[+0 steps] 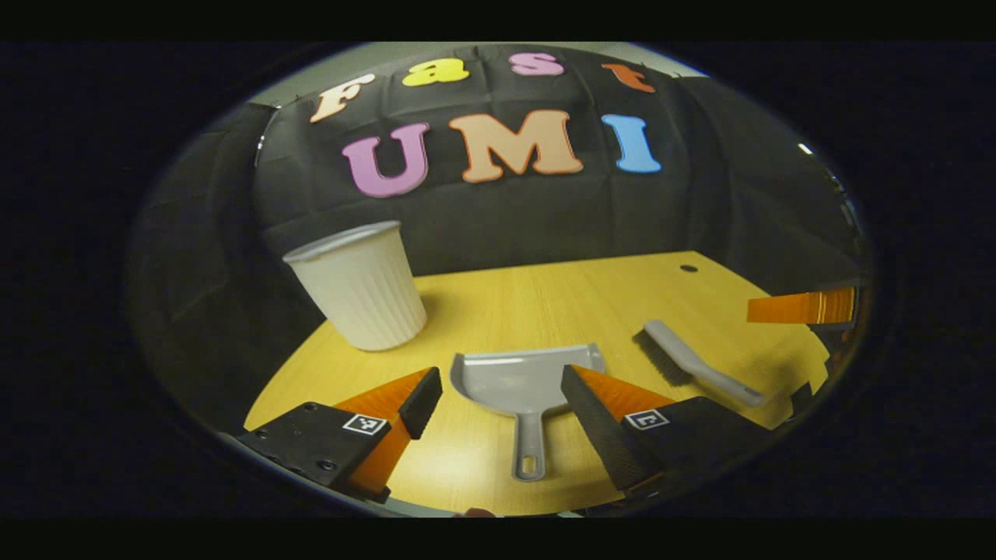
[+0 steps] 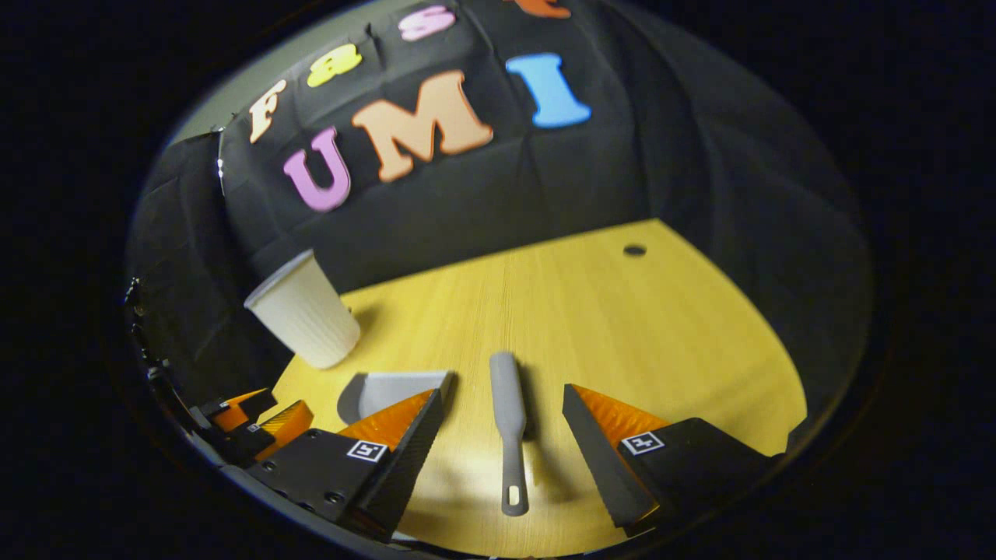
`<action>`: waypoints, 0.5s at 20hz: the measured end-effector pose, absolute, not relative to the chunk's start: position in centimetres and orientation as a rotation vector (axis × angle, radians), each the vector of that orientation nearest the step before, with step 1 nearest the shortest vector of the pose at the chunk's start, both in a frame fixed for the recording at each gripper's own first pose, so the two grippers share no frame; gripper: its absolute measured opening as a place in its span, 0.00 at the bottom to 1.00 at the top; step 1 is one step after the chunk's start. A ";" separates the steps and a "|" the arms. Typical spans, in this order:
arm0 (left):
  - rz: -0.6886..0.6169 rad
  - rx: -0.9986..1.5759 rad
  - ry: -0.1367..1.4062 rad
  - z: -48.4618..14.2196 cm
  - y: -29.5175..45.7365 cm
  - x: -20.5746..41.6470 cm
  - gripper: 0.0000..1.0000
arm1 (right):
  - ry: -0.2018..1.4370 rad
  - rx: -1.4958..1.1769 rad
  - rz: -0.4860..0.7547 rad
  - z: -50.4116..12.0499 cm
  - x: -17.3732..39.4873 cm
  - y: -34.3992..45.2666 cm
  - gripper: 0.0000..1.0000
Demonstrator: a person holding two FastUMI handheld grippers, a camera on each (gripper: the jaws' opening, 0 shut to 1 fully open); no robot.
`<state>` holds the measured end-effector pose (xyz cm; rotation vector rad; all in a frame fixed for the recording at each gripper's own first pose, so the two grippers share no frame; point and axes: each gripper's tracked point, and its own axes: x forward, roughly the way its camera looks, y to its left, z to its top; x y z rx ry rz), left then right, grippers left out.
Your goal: Pick up the small broom and dustpan from the desktop, sweep the trash into the dustpan with the broom, and then empty the trash into the garbage bin.
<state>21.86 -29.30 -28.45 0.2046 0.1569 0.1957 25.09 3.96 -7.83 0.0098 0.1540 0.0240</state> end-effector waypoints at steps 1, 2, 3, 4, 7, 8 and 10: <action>0.197 0.205 0.119 -26.8 -29.4 21.4 0.95 | 0.083 0.003 0.003 -6.2 24.6 4.2 0.92; 0.185 0.187 0.070 -25.0 -29.9 20.8 0.95 | 0.029 0.005 -0.012 -4.6 23.3 4.6 0.92; 0.171 0.154 0.009 -23.1 -30.3 20.2 0.95 | -0.025 0.008 -0.014 -3.4 22.3 5.2 0.92; 0.152 0.117 -0.058 -21.0 -30.8 19.8 0.95 | -0.082 0.006 -0.012 -1.9 20.7 5.7 0.92; 0.096 0.092 -0.250 -16.2 -31.5 18.2 0.94 | -0.194 -0.028 -0.008 0.4 17.1 7.3 0.92; 0.096 0.121 -0.272 -15.6 -31.3 17.3 0.93 | -0.223 -0.033 -0.009 1.3 15.7 8.0 0.92; 0.091 0.167 -0.291 -15.9 -31.0 16.2 0.93 | -0.268 -0.035 -0.009 2.2 14.0 9.6 0.92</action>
